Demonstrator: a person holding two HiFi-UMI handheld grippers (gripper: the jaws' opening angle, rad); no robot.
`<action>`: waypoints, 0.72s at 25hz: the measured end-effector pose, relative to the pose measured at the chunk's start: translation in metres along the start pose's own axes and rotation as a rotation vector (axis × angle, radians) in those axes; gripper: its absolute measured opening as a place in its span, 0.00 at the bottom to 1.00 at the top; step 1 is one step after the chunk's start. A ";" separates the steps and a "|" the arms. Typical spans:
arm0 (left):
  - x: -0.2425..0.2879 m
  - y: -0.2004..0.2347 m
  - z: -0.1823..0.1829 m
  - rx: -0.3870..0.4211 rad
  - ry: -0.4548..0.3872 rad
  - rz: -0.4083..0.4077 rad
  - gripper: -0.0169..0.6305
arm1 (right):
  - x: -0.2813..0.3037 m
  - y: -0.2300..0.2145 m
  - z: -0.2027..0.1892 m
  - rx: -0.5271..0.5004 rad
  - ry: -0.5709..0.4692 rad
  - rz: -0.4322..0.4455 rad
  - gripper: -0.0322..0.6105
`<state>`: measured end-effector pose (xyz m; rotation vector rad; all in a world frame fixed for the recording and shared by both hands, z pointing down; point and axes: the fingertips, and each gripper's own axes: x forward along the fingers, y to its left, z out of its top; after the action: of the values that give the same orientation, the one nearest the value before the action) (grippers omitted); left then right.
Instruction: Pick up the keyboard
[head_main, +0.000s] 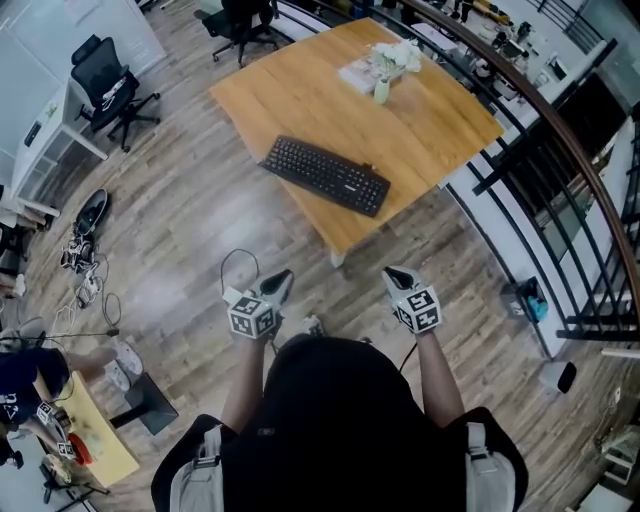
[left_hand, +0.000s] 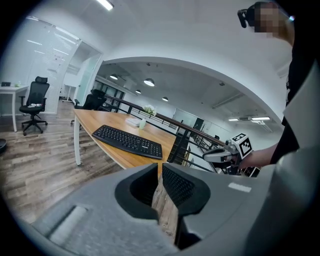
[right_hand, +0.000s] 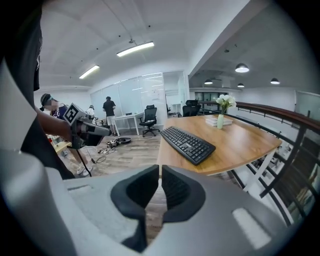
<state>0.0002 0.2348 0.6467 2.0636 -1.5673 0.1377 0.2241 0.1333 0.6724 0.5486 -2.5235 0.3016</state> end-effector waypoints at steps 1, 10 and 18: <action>0.000 0.006 0.003 0.002 0.005 -0.007 0.08 | 0.005 0.000 0.004 0.007 -0.003 -0.010 0.08; 0.006 0.052 0.023 0.031 0.032 -0.075 0.09 | 0.043 0.015 0.016 0.052 0.016 -0.056 0.08; -0.004 0.082 0.020 0.052 0.065 -0.104 0.09 | 0.067 0.029 0.019 0.076 0.008 -0.104 0.08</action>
<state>-0.0809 0.2137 0.6568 2.1536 -1.4290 0.2079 0.1511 0.1317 0.6900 0.7047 -2.4739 0.3613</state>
